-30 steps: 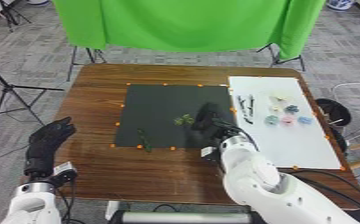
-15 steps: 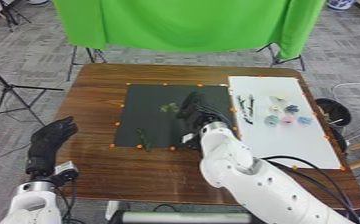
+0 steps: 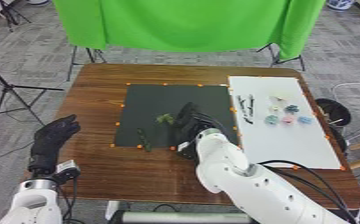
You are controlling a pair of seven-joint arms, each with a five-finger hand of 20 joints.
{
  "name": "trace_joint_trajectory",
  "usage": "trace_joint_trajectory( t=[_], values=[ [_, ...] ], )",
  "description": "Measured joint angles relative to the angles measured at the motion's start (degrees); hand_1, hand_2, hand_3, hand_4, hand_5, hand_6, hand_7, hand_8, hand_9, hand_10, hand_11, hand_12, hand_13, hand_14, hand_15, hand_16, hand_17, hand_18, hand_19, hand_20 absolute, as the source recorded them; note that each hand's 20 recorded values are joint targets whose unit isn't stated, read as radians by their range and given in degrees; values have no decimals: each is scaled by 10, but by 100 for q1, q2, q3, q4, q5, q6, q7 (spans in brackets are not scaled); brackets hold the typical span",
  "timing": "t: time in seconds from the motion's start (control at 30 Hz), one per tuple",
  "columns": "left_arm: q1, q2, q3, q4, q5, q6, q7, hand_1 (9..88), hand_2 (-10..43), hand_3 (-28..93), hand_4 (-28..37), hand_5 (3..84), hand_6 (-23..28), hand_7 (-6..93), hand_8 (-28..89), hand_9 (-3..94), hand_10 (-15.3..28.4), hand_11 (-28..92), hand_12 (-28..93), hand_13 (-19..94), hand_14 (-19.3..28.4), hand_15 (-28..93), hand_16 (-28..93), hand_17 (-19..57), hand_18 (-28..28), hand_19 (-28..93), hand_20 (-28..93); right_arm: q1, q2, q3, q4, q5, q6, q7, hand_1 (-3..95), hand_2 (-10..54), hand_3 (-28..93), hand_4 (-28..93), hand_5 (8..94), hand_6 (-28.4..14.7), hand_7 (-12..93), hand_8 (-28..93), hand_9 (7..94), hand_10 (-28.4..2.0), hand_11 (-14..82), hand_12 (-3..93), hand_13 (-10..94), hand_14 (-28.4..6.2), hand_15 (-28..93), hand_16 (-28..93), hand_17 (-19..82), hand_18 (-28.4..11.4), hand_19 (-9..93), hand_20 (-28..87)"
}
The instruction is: Arrange flowers
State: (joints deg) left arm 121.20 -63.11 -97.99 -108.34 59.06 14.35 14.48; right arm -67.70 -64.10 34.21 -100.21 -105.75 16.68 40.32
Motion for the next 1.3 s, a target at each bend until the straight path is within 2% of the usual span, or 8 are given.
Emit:
trace_joint_trajectory(
  t=[0.47, 1.3],
  values=[
    [-10, 8, 16, 0, 14, -56, -13, 281, -95, 674, -283, 514, 11, 191, -73, 498, 127, 200, 139, 419, 156, 218, 3, 144, 121, 115, 258, 78, -73, -160, -2, 212, -29, 1, 504, -95, 603, -90, 780, -30, 221, 82, 919, -124, 198, 181, 937, -16, 606, 223, 716, -93, 923, 338],
    [-5, 8, 16, 0, 28, -97, -23, 281, -95, 671, -283, 514, 11, 192, -73, 497, 126, 200, 140, 420, 156, 218, 4, 142, 120, 113, 257, 57, -72, 74, 19, 155, -49, -23, 460, -95, 600, -74, 756, -36, 219, 74, 901, -118, 197, 178, 937, -17, 589, 234, 714, -89, 917, 332]
  ],
)
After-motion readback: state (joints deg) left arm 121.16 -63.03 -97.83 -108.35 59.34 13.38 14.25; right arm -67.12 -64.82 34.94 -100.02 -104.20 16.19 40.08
